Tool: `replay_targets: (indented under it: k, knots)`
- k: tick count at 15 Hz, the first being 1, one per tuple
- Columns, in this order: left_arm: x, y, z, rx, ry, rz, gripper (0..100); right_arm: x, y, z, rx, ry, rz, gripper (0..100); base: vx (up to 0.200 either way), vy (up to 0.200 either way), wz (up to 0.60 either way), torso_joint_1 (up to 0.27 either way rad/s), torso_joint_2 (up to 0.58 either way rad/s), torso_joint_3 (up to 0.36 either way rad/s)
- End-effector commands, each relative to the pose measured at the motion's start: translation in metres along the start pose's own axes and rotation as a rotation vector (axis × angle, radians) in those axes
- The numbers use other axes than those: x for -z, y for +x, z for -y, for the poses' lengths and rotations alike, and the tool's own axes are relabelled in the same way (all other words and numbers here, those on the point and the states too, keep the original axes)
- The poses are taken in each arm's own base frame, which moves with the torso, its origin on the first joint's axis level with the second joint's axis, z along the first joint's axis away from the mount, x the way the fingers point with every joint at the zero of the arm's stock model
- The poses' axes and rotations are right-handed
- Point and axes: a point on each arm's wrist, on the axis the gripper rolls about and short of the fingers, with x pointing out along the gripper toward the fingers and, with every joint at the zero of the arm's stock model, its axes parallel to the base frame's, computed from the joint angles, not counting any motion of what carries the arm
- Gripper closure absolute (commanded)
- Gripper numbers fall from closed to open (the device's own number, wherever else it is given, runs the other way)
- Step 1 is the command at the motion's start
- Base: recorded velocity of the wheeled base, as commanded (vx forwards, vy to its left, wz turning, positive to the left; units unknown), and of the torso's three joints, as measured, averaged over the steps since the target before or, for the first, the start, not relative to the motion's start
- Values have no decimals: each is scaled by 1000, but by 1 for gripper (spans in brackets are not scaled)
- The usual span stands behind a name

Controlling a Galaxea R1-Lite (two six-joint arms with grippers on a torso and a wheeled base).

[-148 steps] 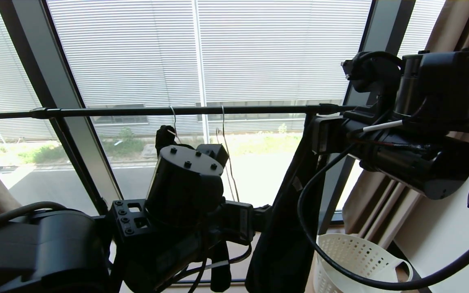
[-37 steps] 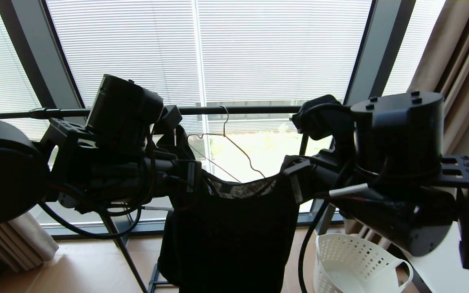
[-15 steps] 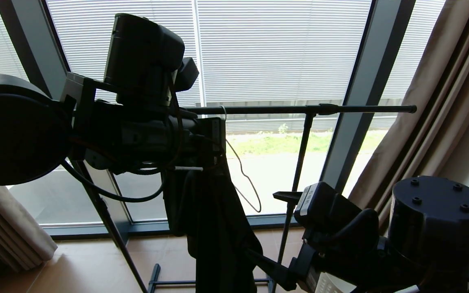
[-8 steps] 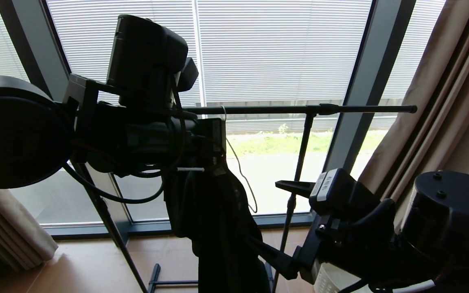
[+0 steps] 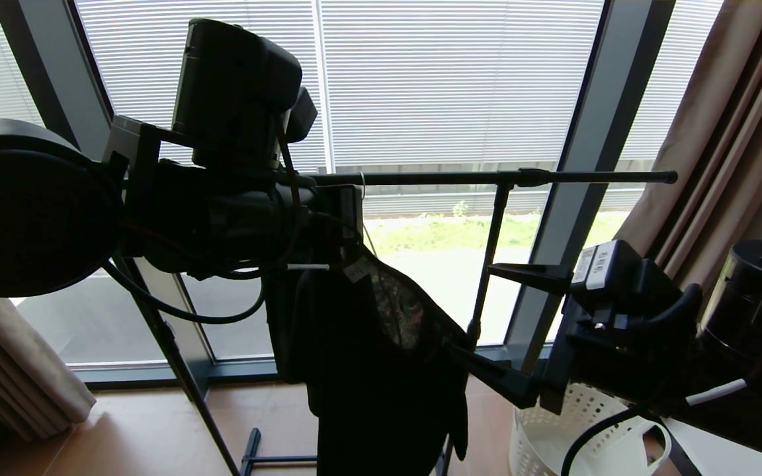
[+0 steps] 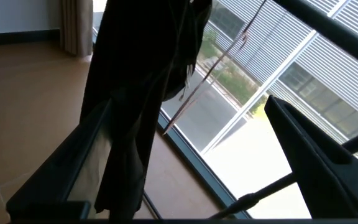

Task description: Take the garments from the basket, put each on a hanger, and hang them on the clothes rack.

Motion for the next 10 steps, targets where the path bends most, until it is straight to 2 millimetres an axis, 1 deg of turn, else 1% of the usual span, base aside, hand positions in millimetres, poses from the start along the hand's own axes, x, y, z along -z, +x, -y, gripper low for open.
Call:
replay_targets:
  k: [1,4,5,7,8,10]
  knots:
    - [0,1,-1,-9,-2,1,100,-3,-14,6,-43,0,43,0,0,0,0,0,0,0]
    - [2,5,-3,-23,-2,-9,100,-4,-21,3,-143,4,73,0,0,0,0,0,0,0]
    - [2,10,-4,-41,-3,-8,100,-4,-24,2,-188,9,84,0,0,0,0,0,0,0]
    - [2,26,-12,-116,-19,13,100,-5,-39,8,-271,30,105,0,0,0,0,0,0,0]
    - [3,28,-13,-120,-19,10,100,-6,-45,10,-297,36,106,0,0,0,0,0,0,0]
    - [4,24,-9,-107,-18,9,100,-5,-43,10,-303,50,79,0,0,0,0,0,0,0]
